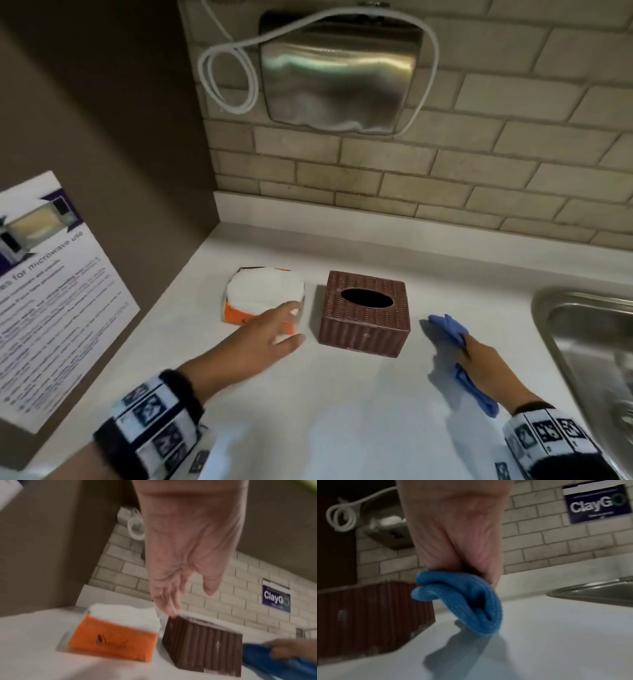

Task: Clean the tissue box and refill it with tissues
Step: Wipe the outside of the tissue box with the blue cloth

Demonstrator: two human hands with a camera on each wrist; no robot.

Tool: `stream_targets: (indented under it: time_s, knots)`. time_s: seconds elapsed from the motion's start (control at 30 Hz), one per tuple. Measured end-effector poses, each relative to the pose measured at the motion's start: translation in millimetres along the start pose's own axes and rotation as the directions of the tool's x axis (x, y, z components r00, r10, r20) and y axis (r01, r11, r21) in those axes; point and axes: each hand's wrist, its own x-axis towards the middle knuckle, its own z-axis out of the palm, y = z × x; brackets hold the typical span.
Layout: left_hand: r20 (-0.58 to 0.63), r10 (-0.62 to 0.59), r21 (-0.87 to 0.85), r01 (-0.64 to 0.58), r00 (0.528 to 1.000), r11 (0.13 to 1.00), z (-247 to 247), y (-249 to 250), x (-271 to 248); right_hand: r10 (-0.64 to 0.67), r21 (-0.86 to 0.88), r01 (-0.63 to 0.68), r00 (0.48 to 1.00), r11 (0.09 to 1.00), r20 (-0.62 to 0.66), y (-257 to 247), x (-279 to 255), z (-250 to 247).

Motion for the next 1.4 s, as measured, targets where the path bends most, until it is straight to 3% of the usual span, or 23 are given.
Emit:
stream_targets:
  time_s: [0.03,0.17,0.3,0.4,0.5,0.7,0.83,0.9,0.97,1.07,1.13,1.17,1.23,1.3,1.4]
  knots:
    - [-0.031,-0.007,-0.035,0.006,1.000,0.999,4.9,0.2,18.7,0.007,0.043,-0.007,1.000,0.999,-0.006,-1.3,-1.4,-4.0]
    - [0.056,-0.005,-0.107,0.011,0.998,0.994,19.7,-2.3,71.9,0.156,0.207,-0.145,0.987,0.967,-0.035,1.7,-21.0,-13.2]
    - [0.076,-0.042,-0.079,0.048,0.996,0.996,27.5,-1.8,109.7,0.199,0.348,-0.174,0.979,0.921,-0.036,0.6,-47.3,-21.0]
    - [0.163,-0.031,-0.065,0.042,0.986,0.997,28.4,-0.2,125.3,0.200,0.435,-0.183,0.980,0.882,0.006,-5.2,-67.5,-28.4]
    - [0.199,-0.015,-0.057,0.027,0.980,0.998,31.3,1.1,132.3,0.217,0.565,-0.194,0.976,0.802,0.027,-10.7,-84.4,-36.2]
    - [0.158,0.075,-0.162,-0.049,0.985,0.986,41.5,-2.6,129.0,0.251,0.674,-0.198,0.968,0.712,0.019,-32.2,-88.5,-43.0]
    - [0.029,0.080,-0.127,-0.076,0.996,0.989,58.0,-6.2,109.5,0.257,0.681,-0.183,0.966,0.709,-0.008,-47.8,-86.6,-41.4]
    - [-0.061,0.070,-0.113,-0.076,0.996,0.991,71.7,-11.8,95.8,0.187,0.579,-0.092,0.976,0.810,-0.107,-61.0,-87.0,-39.0]
    - [-0.106,0.041,-0.148,-0.057,0.994,0.987,83.0,-19.1,86.3,0.040,0.364,0.029,0.983,0.931,-0.180,-77.8,-86.8,-35.5]
    - [-0.113,0.012,-0.168,-0.031,0.993,0.985,89.0,-24.7,84.3,-0.141,0.125,0.159,0.979,0.979,-0.145,-105.2,-78.9,-25.2]
    - [-0.119,0.021,-0.159,-0.040,0.993,0.986,88.4,-23.1,86.8,-0.288,-0.115,0.282,0.957,0.952,-0.035,-121.4,-67.3,-10.7]
    - [-0.130,0.030,-0.167,-0.052,0.991,0.985,88.2,-21.6,88.1,-0.333,-0.289,0.337,0.941,0.896,0.064,-130.2,-61.8,-1.7]
    - [-0.160,0.047,-0.181,-0.076,0.986,0.981,89.4,-22.8,90.2,-0.297,-0.525,0.360,0.933,0.771,0.204,-146.0,-53.3,21.4]
    - [-0.179,0.061,-0.197,-0.096,0.982,0.976,91.7,-26.4,92.3,-0.223,-0.566,0.368,0.924,0.738,0.310,-156.4,-48.0,41.8]
    - [-0.212,0.066,-0.204,-0.111,0.975,0.973,90.1,-29.0,93.8,-0.213,-0.560,0.376,0.918,0.738,0.335,-156.0,-38.8,53.1]
